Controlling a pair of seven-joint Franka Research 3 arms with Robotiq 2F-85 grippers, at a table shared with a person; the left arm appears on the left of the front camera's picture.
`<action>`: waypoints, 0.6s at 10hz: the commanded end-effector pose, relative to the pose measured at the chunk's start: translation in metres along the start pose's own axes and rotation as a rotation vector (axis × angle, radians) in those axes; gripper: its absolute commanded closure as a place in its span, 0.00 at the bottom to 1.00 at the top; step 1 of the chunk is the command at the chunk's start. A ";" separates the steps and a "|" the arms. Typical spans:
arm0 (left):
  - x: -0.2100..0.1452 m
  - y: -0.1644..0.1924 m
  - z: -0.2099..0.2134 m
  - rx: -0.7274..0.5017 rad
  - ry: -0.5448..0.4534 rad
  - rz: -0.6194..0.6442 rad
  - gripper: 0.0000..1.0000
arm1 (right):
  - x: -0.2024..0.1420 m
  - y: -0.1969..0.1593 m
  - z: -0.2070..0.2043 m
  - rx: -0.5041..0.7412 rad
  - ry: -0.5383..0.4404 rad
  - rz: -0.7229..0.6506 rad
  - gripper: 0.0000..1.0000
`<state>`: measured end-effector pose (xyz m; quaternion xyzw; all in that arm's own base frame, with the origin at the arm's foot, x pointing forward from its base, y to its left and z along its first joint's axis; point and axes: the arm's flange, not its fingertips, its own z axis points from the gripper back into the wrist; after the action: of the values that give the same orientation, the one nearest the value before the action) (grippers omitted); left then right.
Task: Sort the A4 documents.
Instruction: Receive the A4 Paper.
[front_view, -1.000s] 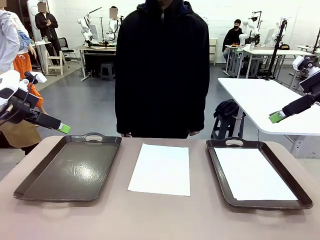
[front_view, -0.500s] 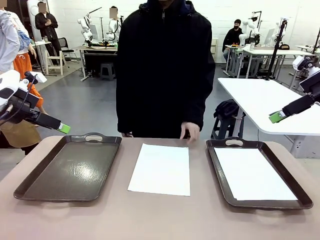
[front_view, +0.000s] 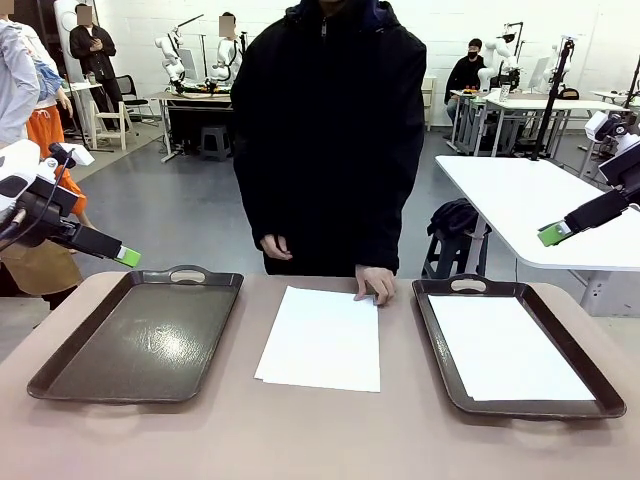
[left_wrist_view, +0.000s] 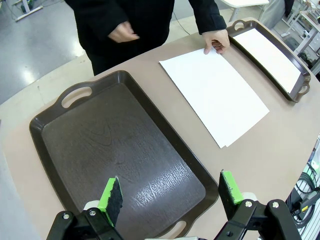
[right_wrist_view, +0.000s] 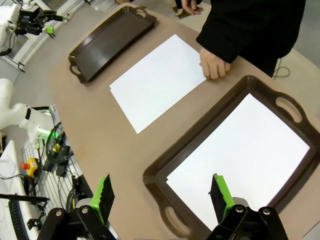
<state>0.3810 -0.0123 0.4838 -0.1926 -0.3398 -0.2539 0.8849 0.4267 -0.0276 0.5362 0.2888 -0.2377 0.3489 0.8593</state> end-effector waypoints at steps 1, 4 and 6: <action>-0.002 0.002 0.000 -0.008 -0.005 -0.001 0.00 | 0.000 0.000 -0.001 0.005 0.000 0.006 0.00; -0.002 0.002 0.000 -0.008 -0.005 -0.001 0.00 | 0.000 0.000 -0.001 0.005 0.000 0.006 0.00; -0.002 0.002 0.000 -0.008 -0.005 -0.001 0.00 | 0.000 0.000 -0.001 0.005 0.000 0.006 0.00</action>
<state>0.3810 -0.0123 0.4838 -0.1926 -0.3398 -0.2539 0.8849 0.4267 -0.0276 0.5362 0.2888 -0.2377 0.3489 0.8593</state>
